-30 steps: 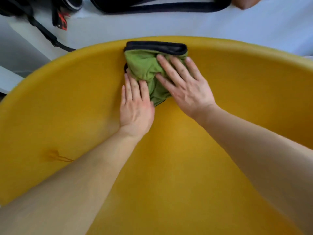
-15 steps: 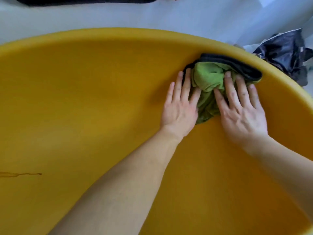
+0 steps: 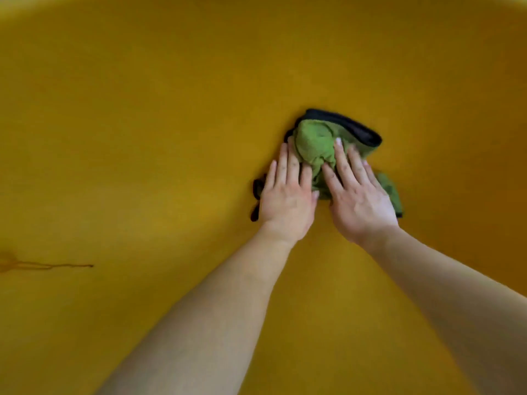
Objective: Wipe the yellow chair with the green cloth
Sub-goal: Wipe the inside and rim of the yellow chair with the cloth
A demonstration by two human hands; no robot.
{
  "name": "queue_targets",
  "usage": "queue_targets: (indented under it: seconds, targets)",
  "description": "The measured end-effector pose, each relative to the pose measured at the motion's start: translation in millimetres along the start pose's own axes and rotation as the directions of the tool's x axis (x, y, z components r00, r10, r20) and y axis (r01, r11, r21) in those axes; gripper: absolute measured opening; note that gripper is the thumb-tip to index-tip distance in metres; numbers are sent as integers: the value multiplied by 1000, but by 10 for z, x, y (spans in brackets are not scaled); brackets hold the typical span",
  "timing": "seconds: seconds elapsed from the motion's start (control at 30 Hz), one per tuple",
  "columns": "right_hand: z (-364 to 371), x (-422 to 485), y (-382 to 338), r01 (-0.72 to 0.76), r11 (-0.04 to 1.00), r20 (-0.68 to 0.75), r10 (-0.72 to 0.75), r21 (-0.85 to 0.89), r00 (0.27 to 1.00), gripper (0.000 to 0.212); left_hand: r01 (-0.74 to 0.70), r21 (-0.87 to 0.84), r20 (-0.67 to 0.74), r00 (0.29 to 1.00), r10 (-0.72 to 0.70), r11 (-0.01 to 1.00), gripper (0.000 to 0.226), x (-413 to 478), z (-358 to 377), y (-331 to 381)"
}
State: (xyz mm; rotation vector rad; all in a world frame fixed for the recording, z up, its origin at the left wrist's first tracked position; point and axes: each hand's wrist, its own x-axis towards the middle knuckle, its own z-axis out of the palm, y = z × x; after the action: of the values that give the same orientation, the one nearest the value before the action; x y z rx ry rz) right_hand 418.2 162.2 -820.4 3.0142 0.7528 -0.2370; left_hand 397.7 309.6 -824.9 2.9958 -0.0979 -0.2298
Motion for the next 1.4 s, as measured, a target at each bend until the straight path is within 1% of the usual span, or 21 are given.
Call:
queue_targets:
  seconds: [0.1, 0.17, 0.27, 0.33, 0.4, 0.47, 0.57, 0.63, 0.67, 0.73, 0.8, 0.93, 1.0, 1.07, 1.1, 1.17, 1.2, 1.27, 1.33, 1.37, 1.4]
  targets:
    - [475, -664, -373, -89, 988, 169, 67, 123, 983, 61, -93, 6, 155, 984, 91, 996, 60, -654, 411, -98]
    - [617, -939, -752, -62, 980, 228, 17, 191, 974, 64, -187, 31, 255, 951, 174, 982, 60, -1032, 464, -456]
    - [636, -964, -1402, 10, 955, 377, -126, 295, 918, 68, -375, 205, 413, 871, 267, 904, 56, -1327, 218, -1263]
    - [551, -661, -1837, -14, 936, 439, -152, 351, 886, 69, -422, 328, 417, 867, 271, 845, 50, -1368, -84, -1794]
    - [396, -188, -2264, -32, 908, 401, -152, 417, 903, 68, -375, 428, 379, 900, 214, 822, 54, -1320, -452, -2228]
    - [143, 337, -2700, -21, 866, 281, -139, 499, 950, 69, -286, 506, 301, 943, 144, 814, 60, -1205, -881, -2533]
    - [-264, 892, -3317, 5, 725, 91, -93, 688, 992, 69, -140, 585, 163, 985, 53, 799, 55, -1068, -1410, -2861]
    - [-384, 945, -3686, 19, 603, 37, -81, 798, 996, 69, -73, 595, 98, 995, 18, 801, 50, -1215, -1614, -3045]
    - [-370, 868, -3839, 30, 576, 35, -101, 817, 994, 68, -62, 588, 98, 995, 5, 807, 47, -1365, -1634, -3129]
    - [-224, 539, -4053, 47, 597, 70, -171, 801, 983, 66, -90, 570, 179, 984, -16, 817, 46, -1786, -1530, -3220]
    - [-17, 47, -4109, 54, 673, 138, -229, 738, 964, 65, -147, 510, 303, 953, -17, 847, 48, -2251, -1319, -3153]
    - [372, -1025, -3820, 90, 828, 257, -272, 553, 927, 68, -288, 345, 563, 825, 48, 894, 47, -2887, -867, -2708]
    - [460, -1346, -3652, 80, 870, 312, -258, 486, 914, 68, -337, 280, 621, 778, 98, 899, 44, -2971, -775, -2534]
    - [474, -1380, -3646, 15, 877, 364, -215, 481, 906, 67, -354, 274, 623, 774, 115, 894, 42, -2909, -844, -2513]
    - [443, -1303, -3718, -33, 863, 384, -190, 504, 904, 65, -348, 290, 604, 789, 111, 892, 41, -2851, -941, -2554]
    - [277, -1040, -3980, -132, 794, 392, -141, 594, 909, 63, -282, 301, 486, 867, 108, 911, 41, -2727, -1237, -2732]
    - [150, -869, -4141, -166, 730, 367, -124, 663, 922, 62, -230, 275, 375, 920, 116, 934, 41, -2657, -1425, -2860]
    - [-187, -484, -4465, -221, 527, 308, -82, 821, 948, 59, -114, 214, 57, 993, 104, 970, 40, -2500, -1820, -3152]
    - [-619, -65, -4717, -278, 262, 291, -10, 924, 957, 58, 56, 180, -233, 972, -13, 982, 47, -2345, -2134, -3452]
    - [-836, 145, -4801, -286, 143, 285, 29, 947, 958, 59, 171, 142, -308, 944, -121, 975, 53, -2289, -2220, -3579]
    - [-1025, 342, -4859, -279, 42, 276, 66, 959, 959, 63, 285, 35, -328, 909, -258, 958, 57, -2247, -2249, -3682]
